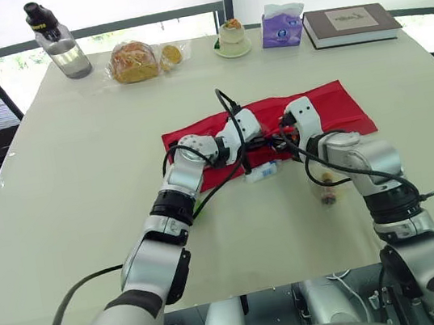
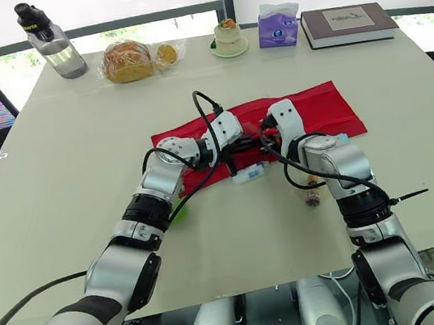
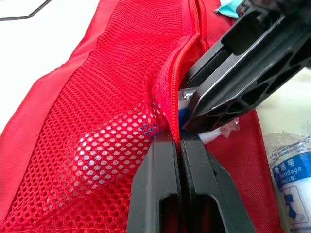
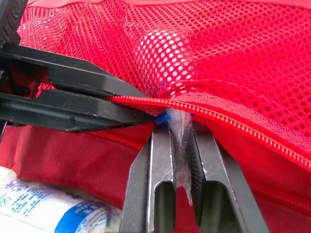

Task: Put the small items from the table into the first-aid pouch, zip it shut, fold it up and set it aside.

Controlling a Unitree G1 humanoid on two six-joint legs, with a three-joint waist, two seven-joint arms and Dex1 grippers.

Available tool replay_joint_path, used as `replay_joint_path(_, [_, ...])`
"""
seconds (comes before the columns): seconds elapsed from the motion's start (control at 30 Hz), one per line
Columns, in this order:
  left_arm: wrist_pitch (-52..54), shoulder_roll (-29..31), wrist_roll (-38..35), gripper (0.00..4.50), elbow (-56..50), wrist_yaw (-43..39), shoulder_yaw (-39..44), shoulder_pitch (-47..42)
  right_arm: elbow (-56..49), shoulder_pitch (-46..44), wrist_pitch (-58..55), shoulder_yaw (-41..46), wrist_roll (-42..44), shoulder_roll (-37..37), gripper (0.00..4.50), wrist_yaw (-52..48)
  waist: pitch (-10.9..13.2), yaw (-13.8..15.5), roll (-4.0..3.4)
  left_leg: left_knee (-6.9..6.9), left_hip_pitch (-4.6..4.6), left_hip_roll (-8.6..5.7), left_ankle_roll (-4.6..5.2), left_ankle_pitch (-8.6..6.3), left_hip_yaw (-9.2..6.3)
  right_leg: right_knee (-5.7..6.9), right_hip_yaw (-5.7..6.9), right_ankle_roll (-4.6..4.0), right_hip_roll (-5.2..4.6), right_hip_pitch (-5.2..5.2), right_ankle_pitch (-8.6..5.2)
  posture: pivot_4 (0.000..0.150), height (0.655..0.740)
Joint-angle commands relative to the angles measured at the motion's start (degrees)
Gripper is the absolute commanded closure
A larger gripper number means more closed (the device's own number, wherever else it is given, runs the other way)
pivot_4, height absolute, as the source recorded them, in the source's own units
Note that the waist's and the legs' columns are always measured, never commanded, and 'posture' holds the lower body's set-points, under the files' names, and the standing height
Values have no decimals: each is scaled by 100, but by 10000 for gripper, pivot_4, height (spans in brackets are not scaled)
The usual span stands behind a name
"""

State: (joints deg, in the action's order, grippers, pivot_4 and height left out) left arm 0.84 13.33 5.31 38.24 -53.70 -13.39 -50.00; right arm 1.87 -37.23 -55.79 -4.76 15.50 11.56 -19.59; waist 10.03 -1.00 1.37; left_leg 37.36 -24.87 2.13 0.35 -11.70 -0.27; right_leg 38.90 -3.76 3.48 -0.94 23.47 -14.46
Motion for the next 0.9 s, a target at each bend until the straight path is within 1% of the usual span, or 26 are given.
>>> replay_joint_path(0.03, [-105, -99, -205, 45000, 38, -87, 79, -199, -279, 14, 36, -141, 8, 155, 24252, -216, 1, 5, -1, 0, 0, 0, 0, 0, 0, 0, 0, 0, 0, 0, 0, 1500, 7400])
replay_joint_path(0.07, [-161, -74, -226, 45000, 130, -99, 110, -234, -416, 73, -35, -134, 47, 271, 19202, -296, 1, 7, -1, 0, -2, 0, 0, 0, -1, -1, 0, 0, 0, 1, 0, 1500, 7400])
replay_joint_path(0.37, [-744, 95, -310, 45000, 1448, -271, 315, -800, -1982, 624, -425, -1, 570, 1586, 19202, -1207, 1, -21, -1, -4, -7, 1, 0, 0, -4, -4, 1, 0, 4, 7, -1, 1500, 7400])
replay_joint_path(0.5, [-969, 95, -305, 45000, 1809, -488, 313, -943, -1883, 781, 42, -327, 365, 2004, 19202, -1489, 1, -30, -1, -5, -7, 0, 0, 0, -1, -6, 0, 0, 3, 8, -1, 1500, 7400])
replay_joint_path(0.63, [-1042, 64, -318, 45000, 1939, -559, 350, -1006, -1403, 644, 800, -770, -188, 1977, 19202, -1384, 2, -71, 0, -5, -7, 0, 0, 0, -2, -5, -1, 0, 4, 8, -1, 1500, 7400])
replay_joint_path(0.67, [-1053, 65, -321, 45000, 1953, -570, 358, -1011, -1265, 609, 962, -832, -284, 1934, 24430, -1365, 2, -81, 0, -5, -8, 0, 0, 0, -1, -5, -1, 0, 3, 9, -1, 1500, 7400])
replay_joint_path(0.7, [-1063, 66, -322, 45000, 1964, -579, 364, -1014, -1166, 587, 1083, -869, -351, 1902, 27633, -1358, 2, -87, 0, -5, -9, 0, 0, 0, -1, -6, -1, 0, 3, 9, -1, 1500, 7400])
replay_joint_path(0.77, [-1078, 72, -319, 45000, 1968, -596, 377, -1009, -1028, 560, 1210, -855, -397, 1793, 38290, -1342, 2, -90, 0, -4, -11, 0, 0, 0, -1, -7, -1, 0, 2, 9, -1, 1500, 7400])
replay_joint_path(0.8, [-1093, 70, -300, 45000, 1982, -598, 369, -1010, -887, 506, 1352, -908, -502, 1772, 42841, -1351, 2, -91, 0, -4, -11, -1, 0, 0, 0, -6, -1, 0, 2, 9, -1, 1500, 7400])
replay_joint_path(0.83, [-1108, 74, -282, 45000, 1973, -605, 357, -996, -787, 472, 1463, -967, -605, 1768, 44015, -1365, 2, -96, 0, -4, -11, -1, 0, 0, 0, -6, -1, 0, 1, 9, -1, 1500, 7400])
replay_joint_path(0.9, [-1122, 74, -268, 45000, 1953, -619, 346, -971, -631, 416, 1561, -1026, -701, 1736, 44015, -1419, 2, -96, 0, -4, -11, -1, 0, 0, -1, -6, 1, 1, 2, 9, -1, 1500, 7400])
